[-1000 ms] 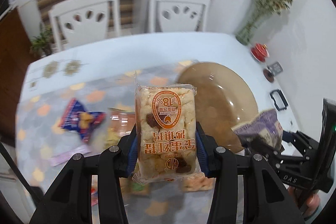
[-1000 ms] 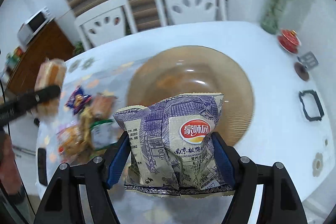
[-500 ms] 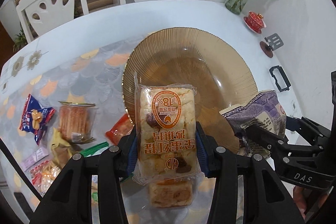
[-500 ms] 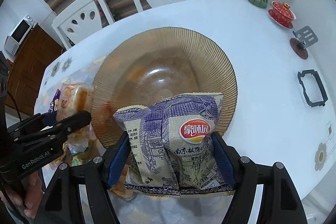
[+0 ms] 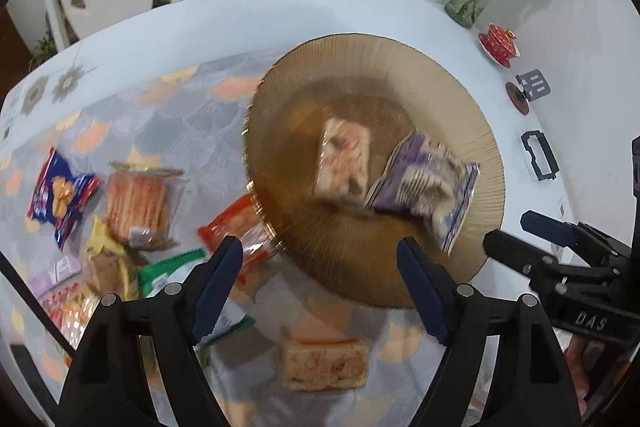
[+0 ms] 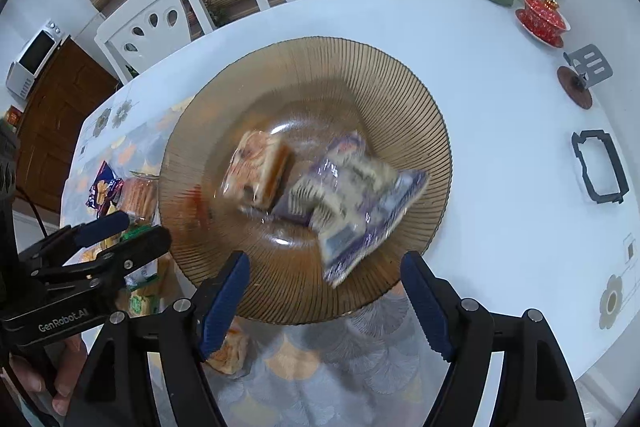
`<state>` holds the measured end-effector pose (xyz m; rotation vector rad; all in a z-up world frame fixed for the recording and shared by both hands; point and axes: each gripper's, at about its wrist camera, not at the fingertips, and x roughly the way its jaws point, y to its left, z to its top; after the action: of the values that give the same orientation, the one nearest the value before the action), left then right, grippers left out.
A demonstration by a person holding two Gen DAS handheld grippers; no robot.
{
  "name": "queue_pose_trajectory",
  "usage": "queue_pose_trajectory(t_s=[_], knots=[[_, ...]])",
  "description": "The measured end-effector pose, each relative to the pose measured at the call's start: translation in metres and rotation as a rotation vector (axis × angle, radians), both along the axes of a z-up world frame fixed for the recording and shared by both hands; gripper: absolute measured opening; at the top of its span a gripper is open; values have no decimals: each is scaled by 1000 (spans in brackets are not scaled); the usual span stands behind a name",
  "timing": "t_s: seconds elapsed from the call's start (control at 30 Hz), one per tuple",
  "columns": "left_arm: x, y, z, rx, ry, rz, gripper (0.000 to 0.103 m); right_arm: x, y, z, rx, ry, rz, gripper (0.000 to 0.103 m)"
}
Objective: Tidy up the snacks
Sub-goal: 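Grasp the red sausage bag with the left tool while the right grasps the cookie bag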
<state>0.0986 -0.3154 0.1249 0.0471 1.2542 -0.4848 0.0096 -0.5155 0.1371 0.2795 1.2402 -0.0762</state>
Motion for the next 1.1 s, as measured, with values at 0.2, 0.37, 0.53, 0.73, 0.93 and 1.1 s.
queue_pose_trajectory(t_s=[0.2, 0.37, 0.53, 0.73, 0.93, 1.1], knots=[[-19, 43, 1, 18, -13, 83, 78, -6, 15, 4, 1, -13, 22, 76], [-30, 88, 7, 21, -22, 180, 78, -11, 36, 7, 12, -22, 47, 76], [-35, 139, 18, 15, -48, 293, 78, -15, 69, 10, 19, -27, 97, 76], [-39, 207, 30, 21, -85, 425, 78, -19, 114, 12, 22, -36, 170, 76], [-54, 264, 28, 15, -83, 509, 78, -23, 158, 5, 57, -36, 233, 76], [-62, 284, 5, -3, -36, 490, 78, -25, 189, -4, 61, -25, 270, 76]])
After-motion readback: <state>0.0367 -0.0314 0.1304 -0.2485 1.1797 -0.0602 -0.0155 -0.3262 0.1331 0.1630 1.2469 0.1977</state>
